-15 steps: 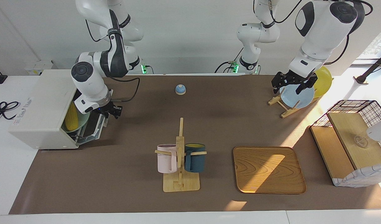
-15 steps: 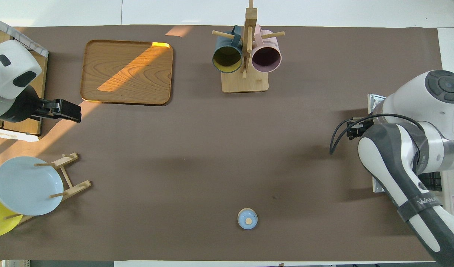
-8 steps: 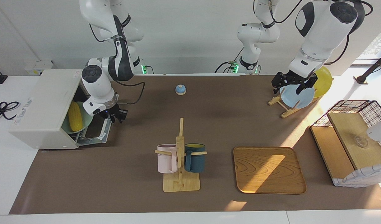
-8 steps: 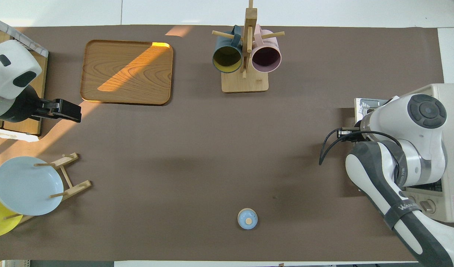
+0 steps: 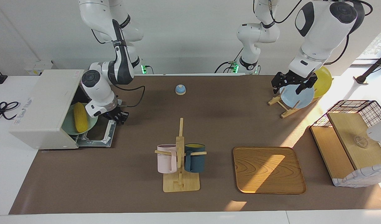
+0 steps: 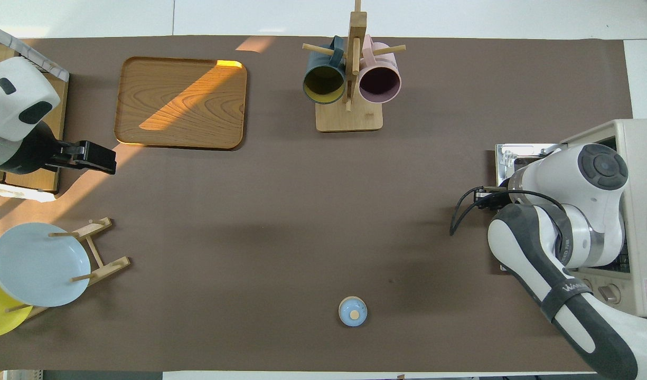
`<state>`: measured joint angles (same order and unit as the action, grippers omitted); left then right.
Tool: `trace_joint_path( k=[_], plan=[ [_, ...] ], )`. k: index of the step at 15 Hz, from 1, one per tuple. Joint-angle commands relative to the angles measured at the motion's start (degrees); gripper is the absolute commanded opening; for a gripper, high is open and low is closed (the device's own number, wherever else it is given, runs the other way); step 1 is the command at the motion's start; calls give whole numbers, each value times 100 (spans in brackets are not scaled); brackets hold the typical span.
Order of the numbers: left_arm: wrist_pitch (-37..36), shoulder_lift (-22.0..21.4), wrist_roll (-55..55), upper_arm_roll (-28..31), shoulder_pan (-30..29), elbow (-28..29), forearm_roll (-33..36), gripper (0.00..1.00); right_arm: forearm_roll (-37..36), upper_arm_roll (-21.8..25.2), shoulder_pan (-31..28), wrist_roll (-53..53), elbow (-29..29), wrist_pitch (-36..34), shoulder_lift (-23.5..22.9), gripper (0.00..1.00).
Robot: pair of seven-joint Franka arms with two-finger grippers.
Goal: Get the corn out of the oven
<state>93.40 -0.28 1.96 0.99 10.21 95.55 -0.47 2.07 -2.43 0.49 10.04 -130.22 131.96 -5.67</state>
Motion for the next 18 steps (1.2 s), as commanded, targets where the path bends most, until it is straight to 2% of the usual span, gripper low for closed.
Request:
trace_joint_path(
  k=[1,3,5,7,9,12,15,18],
  plan=[
    [-86,-43,-12,24,25,-36,135,100,153,50,398,366,-109,199,66,26],
    [-86,-43,-12,24,25,-36,135,100,110,68,697,429,101,95,40,26],
    [-86,-43,-12,24,25,-36,135,100,-117,94,672,429,426,-431,31,26],
    [-86,-43,-12,24,25,-36,135,100,-766,129,628,438,769,-1168,92,28],
    [-86,-43,-12,24,25,-36,135,100,-1382,129,392,429,867,-1558,223,29],
    [-86,-43,-12,24,25,-36,135,100,-1595,120,-136,315,850,-1638,259,35],
    [-86,-43,-12,24,25,-36,135,100,-1972,120,-119,350,885,-1937,268,36],
    [-86,-43,-12,24,25,-36,135,100,-2008,112,-356,175,806,-1744,277,37]
  ],
)
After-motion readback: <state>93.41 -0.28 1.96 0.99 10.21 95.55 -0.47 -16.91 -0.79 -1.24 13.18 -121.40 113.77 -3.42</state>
